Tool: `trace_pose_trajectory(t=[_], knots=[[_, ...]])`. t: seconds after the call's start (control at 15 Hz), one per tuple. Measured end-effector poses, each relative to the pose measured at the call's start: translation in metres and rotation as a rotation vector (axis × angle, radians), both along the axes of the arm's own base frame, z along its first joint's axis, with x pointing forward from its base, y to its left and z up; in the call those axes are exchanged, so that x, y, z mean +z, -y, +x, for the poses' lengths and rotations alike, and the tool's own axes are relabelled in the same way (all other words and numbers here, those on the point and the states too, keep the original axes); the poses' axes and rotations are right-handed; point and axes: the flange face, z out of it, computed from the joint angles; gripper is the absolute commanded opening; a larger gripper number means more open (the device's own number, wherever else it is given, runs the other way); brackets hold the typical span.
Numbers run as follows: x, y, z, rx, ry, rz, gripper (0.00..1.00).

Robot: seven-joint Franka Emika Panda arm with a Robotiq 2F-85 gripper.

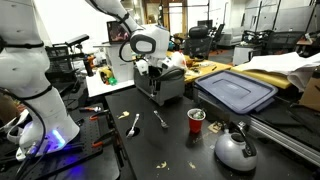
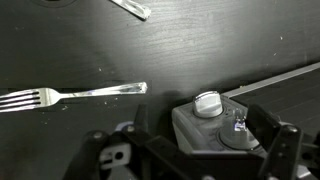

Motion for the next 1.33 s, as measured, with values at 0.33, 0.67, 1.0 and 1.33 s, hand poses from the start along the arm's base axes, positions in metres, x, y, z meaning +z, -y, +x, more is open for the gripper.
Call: trace_pose_trajectory(t=[0.33,0.67,1.0,1.33], knots=[[0.002,-0.004,0.002,-0.077,-0.009,-0.031,1.00],[0.010,-0.015,0.004,-0.086,-0.017,-0.115,1.00],[0.020,-0.027,0.006,-0.074,-0.006,-0.209,1.00],[0.028,-0.025,0.007,-0.056,0.014,-0.302,1.00]])
